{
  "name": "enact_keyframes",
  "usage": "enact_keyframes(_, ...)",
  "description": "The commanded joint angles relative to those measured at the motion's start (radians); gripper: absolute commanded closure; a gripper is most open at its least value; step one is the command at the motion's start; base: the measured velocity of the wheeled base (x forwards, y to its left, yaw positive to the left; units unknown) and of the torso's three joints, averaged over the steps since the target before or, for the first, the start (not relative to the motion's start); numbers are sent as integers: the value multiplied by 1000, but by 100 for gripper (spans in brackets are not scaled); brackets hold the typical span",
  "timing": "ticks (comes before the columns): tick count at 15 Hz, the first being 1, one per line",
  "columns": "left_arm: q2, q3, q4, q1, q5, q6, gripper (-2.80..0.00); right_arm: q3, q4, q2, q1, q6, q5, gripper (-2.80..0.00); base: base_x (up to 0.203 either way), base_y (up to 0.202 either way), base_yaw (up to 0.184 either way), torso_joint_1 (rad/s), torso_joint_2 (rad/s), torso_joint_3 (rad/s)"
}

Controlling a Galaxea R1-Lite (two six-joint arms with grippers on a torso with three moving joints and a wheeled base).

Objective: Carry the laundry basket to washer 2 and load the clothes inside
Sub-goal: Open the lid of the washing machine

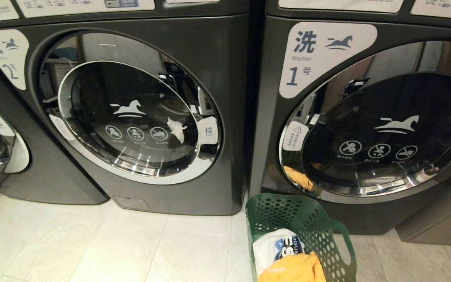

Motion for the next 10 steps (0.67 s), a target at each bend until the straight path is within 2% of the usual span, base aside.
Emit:
enact_keyframes(1, 0, 1, 1, -1, 0, -2, 0, 0, 1, 2, -2, -1, 0, 0, 0, -97, -2, 2, 2, 6)
enact_keyframes(8, 0, 1, -1, -1, 2, -3, 0, 0, 1, 2, -2, -3, 0, 0, 0, 0, 0, 0, 0, 0)
enact_keyframes(10, 0, 1, -1, -1, 2, -5, 0, 0, 1, 2, -2, -3, 0, 0, -6, 1, -131, 0, 0, 3)
